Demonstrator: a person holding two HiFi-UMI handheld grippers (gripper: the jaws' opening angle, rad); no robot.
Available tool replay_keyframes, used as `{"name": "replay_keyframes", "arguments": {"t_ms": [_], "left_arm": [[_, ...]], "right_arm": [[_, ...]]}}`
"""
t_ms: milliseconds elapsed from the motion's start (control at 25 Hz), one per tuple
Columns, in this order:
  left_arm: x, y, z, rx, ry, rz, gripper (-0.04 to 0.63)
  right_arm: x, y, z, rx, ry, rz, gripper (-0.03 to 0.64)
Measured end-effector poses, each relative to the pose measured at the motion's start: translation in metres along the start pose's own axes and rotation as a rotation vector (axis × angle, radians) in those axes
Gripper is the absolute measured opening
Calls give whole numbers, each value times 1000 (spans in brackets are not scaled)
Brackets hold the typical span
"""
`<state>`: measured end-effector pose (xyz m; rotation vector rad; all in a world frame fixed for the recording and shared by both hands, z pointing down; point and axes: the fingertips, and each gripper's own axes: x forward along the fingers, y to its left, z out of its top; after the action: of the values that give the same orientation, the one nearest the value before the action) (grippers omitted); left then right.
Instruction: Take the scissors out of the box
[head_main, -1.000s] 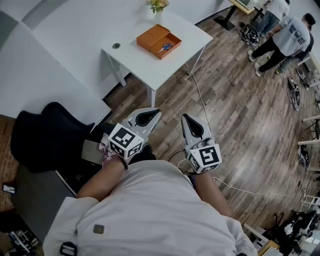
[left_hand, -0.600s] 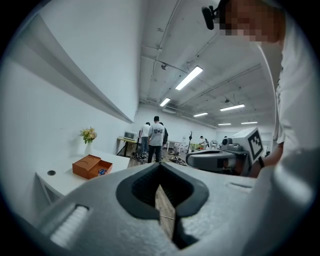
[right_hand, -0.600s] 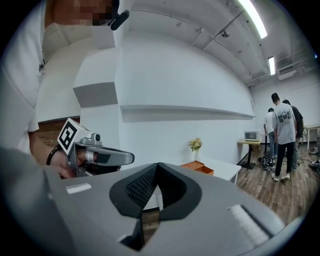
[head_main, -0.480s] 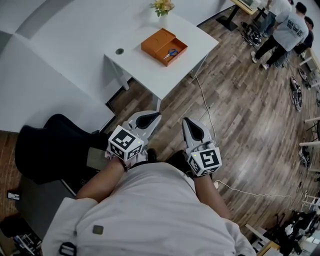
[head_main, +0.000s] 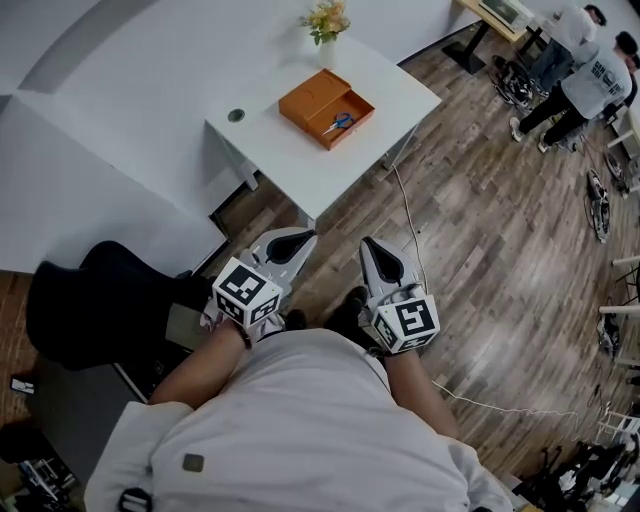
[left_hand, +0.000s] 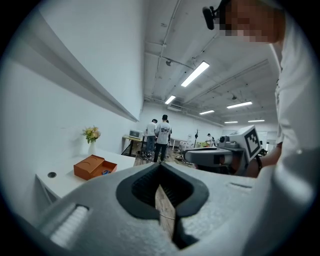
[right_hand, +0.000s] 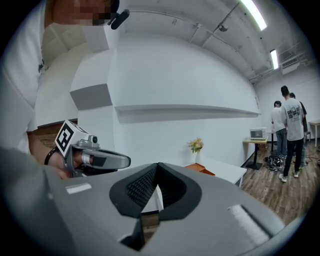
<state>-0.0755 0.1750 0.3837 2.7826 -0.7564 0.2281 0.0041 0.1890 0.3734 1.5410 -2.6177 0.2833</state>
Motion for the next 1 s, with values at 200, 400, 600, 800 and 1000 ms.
{"name": "replay_keyframes", "arguments": {"t_ms": [200,400,600,800,1000], "left_arm": [[52,6,11,-10,-7,42,5],[106,1,25,0,-16,70,5],[140,2,29,-4,-18,118,5],[159,7,24,-20,1,153,5],[167,25,29,-27,-12,191,5]], "right_arm": [[5,-54,10,3,-14,25,11],[11,-102,19,-10,-3,100,11],[15,-130,18,-18,18,193,11],[21,-150,16,-16,21,219,11],[39,-160,16,5,32,253,11]]}}
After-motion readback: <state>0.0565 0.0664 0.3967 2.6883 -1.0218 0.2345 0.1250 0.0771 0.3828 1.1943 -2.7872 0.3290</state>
